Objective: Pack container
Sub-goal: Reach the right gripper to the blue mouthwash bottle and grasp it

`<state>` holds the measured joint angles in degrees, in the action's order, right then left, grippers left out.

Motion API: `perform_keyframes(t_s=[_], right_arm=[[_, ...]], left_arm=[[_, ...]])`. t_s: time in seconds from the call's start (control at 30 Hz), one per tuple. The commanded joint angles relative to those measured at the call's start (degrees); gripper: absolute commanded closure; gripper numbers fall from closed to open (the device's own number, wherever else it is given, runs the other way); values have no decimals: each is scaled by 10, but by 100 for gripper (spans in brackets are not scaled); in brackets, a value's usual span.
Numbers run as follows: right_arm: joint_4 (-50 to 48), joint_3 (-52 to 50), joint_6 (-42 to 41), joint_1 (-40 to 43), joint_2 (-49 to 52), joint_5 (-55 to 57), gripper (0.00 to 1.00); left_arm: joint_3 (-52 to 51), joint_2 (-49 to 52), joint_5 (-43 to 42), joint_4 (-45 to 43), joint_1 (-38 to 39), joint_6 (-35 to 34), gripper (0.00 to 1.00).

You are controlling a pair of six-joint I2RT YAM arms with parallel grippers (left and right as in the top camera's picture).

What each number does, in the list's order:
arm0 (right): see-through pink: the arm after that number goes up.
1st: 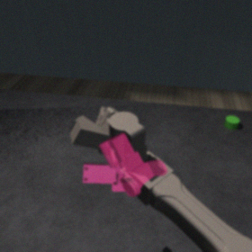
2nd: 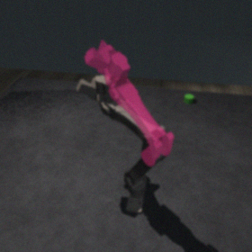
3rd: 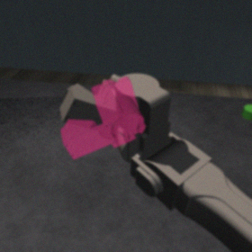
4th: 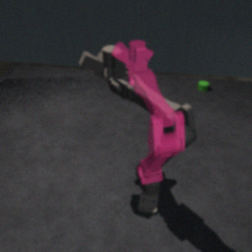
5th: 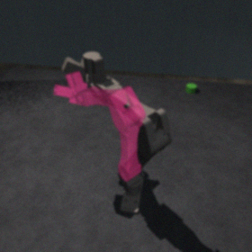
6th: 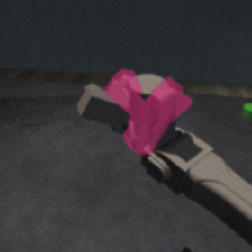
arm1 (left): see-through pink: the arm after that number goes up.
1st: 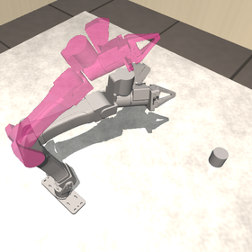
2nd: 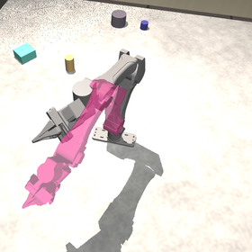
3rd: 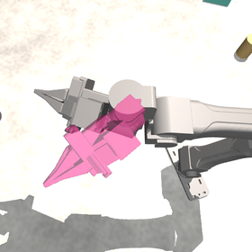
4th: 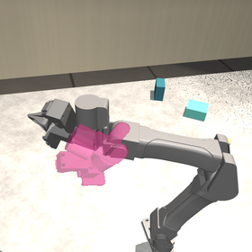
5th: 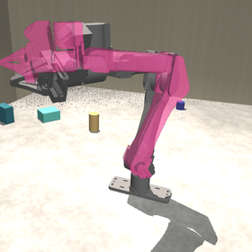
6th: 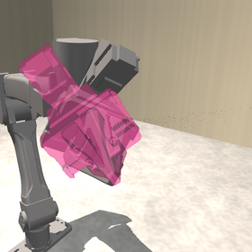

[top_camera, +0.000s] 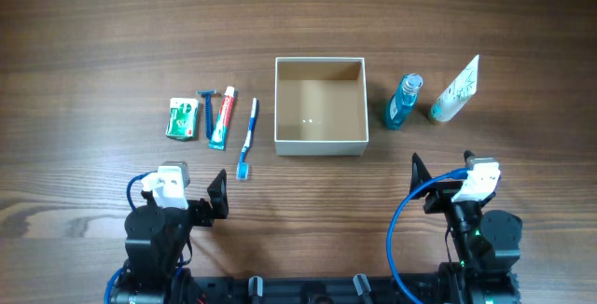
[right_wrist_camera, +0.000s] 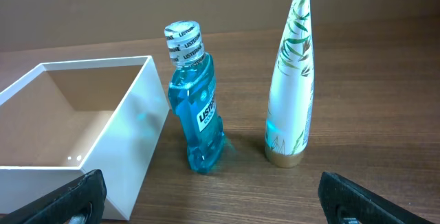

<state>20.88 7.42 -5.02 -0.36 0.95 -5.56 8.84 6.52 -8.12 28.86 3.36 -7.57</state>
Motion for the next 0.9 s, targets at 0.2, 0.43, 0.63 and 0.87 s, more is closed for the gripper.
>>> perform_keyframes(t_s=[0.2, 0.43, 0.63, 0.87], right_arm=[[-3, -2, 3, -3, -7, -5, 0], [-17, -2, -32, -3, -7, -25, 0], [-57, 49, -167, -3, 12, -125, 0], [122, 440, -142, -5, 364, -127, 0]], left_arm=[[-7, -4, -15, 0, -3, 11, 0], [-7, -3, -15, 0, -3, 11, 0], [-7, -3, -15, 0, -3, 11, 0], [-7, -4, -15, 0, -3, 11, 0]])
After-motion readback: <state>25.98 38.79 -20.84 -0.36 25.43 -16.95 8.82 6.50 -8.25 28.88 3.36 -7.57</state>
